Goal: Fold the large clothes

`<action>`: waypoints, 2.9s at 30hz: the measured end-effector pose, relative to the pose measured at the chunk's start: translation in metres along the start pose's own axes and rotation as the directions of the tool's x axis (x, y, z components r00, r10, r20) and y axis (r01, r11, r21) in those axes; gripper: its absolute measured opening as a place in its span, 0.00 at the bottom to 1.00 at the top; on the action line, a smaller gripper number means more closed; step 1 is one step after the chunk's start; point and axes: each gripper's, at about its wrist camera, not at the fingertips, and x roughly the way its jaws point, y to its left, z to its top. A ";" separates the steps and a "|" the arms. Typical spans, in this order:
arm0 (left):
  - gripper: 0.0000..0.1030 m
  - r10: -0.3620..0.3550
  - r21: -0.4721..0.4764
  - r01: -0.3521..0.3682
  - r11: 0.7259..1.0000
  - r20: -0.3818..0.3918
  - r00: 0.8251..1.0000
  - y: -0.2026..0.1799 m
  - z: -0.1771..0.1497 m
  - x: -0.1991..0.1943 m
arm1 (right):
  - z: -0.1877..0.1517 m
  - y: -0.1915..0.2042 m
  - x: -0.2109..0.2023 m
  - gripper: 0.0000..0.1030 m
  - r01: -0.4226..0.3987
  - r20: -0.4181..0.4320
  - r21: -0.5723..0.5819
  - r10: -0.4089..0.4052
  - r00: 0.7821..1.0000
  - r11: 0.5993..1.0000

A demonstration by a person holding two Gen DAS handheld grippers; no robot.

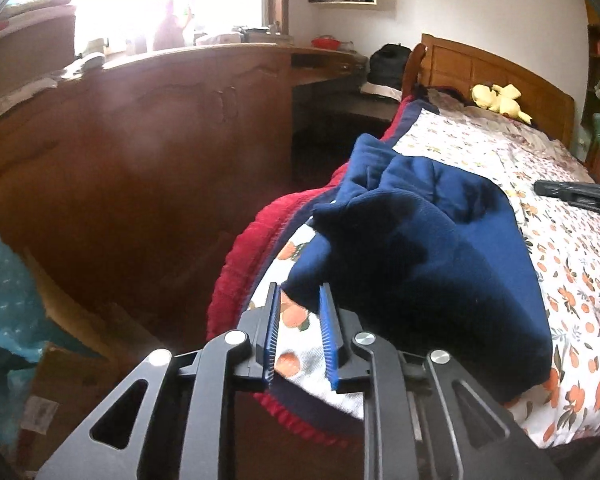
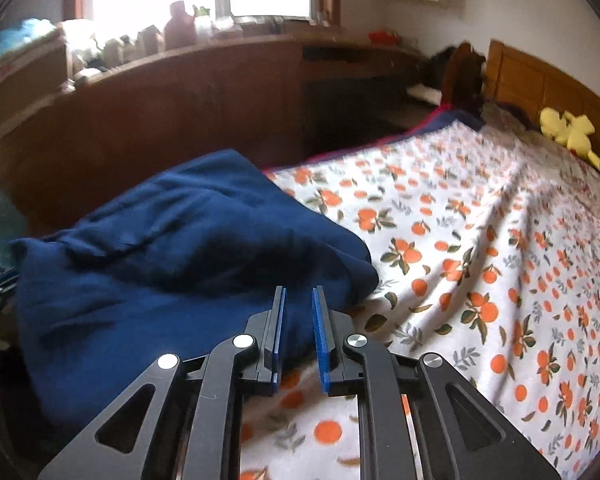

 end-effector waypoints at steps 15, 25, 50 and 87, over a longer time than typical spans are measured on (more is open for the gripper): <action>0.98 -0.025 0.035 0.018 0.999 0.203 0.979 -0.059 0.008 -0.099 | -0.047 -0.002 -0.139 0.12 -0.031 0.180 -0.021 0.034 0.983 0.999; 0.98 -0.126 0.095 0.105 0.990 0.252 0.959 -0.170 0.019 -0.138 | -0.101 -0.055 -0.215 0.53 0.074 0.246 0.062 -0.087 0.965 0.995; 0.98 -0.375 0.273 0.321 0.907 0.172 0.911 -0.401 -0.049 -0.174 | -0.262 -0.149 -0.357 0.93 0.329 0.224 0.344 -0.417 0.881 0.879; 0.98 -0.503 0.341 0.412 0.845 0.244 0.829 -0.458 -0.078 -0.338 | -0.313 -0.123 -0.509 0.93 0.381 0.332 0.477 -0.564 0.757 0.792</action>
